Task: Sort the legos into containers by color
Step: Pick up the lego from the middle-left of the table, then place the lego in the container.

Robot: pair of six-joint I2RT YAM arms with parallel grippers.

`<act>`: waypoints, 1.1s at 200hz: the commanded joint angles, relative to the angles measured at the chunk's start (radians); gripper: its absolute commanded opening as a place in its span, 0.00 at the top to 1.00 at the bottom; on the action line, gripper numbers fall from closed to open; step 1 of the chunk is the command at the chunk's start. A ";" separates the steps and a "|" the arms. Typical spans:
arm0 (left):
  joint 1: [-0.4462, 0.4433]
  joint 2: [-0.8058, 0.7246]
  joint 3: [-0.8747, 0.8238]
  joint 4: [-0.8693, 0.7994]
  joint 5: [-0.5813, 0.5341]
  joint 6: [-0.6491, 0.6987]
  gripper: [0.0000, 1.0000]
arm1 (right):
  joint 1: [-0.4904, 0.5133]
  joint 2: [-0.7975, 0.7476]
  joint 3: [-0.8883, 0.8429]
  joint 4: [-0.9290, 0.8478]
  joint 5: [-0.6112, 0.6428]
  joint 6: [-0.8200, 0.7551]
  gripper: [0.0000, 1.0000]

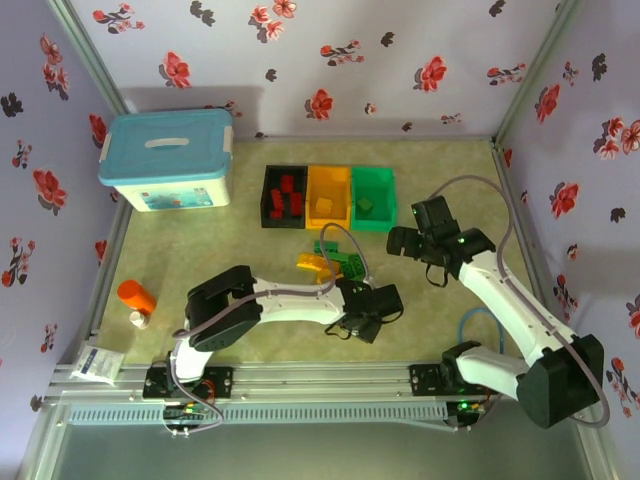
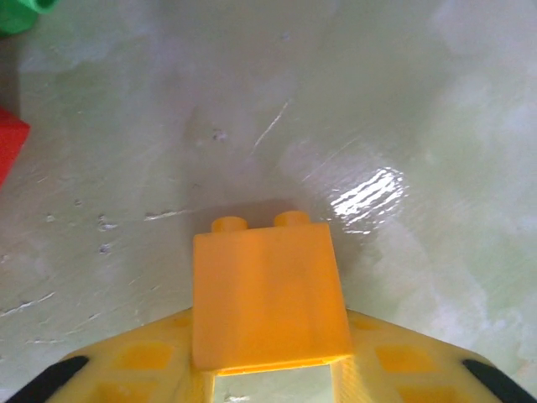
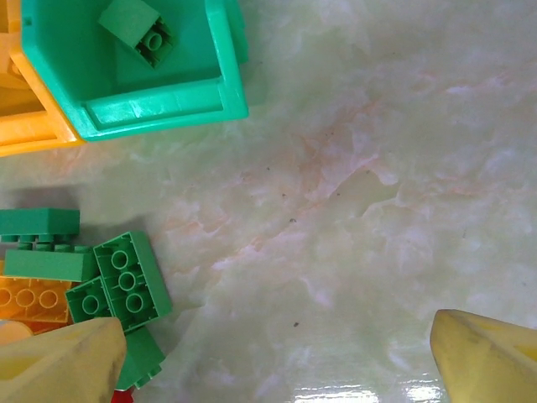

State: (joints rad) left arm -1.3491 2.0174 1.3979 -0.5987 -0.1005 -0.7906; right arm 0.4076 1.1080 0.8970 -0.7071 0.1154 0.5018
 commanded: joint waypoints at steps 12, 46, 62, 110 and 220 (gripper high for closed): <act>0.008 0.002 0.001 -0.019 -0.006 -0.001 0.70 | 0.000 -0.043 -0.040 0.005 -0.008 0.024 0.06; 0.058 -0.081 -0.015 -0.042 -0.028 0.035 0.72 | -0.001 -0.060 -0.064 -0.001 -0.003 0.027 0.07; 0.108 -0.147 -0.035 -0.042 -0.030 0.059 0.72 | -0.001 -0.066 -0.071 0.000 -0.003 0.030 0.07; 0.354 -0.312 -0.067 -0.038 0.017 0.149 0.72 | 0.000 -0.063 -0.112 0.032 -0.048 0.052 0.07; 0.636 -0.143 0.223 -0.100 0.129 0.296 0.71 | 0.016 -0.049 -0.197 0.107 -0.148 0.079 0.09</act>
State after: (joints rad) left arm -0.7494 1.7973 1.5196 -0.6430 0.0051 -0.5625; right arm 0.4088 1.0584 0.7124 -0.6292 -0.0010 0.5594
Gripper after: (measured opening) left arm 0.319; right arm 0.910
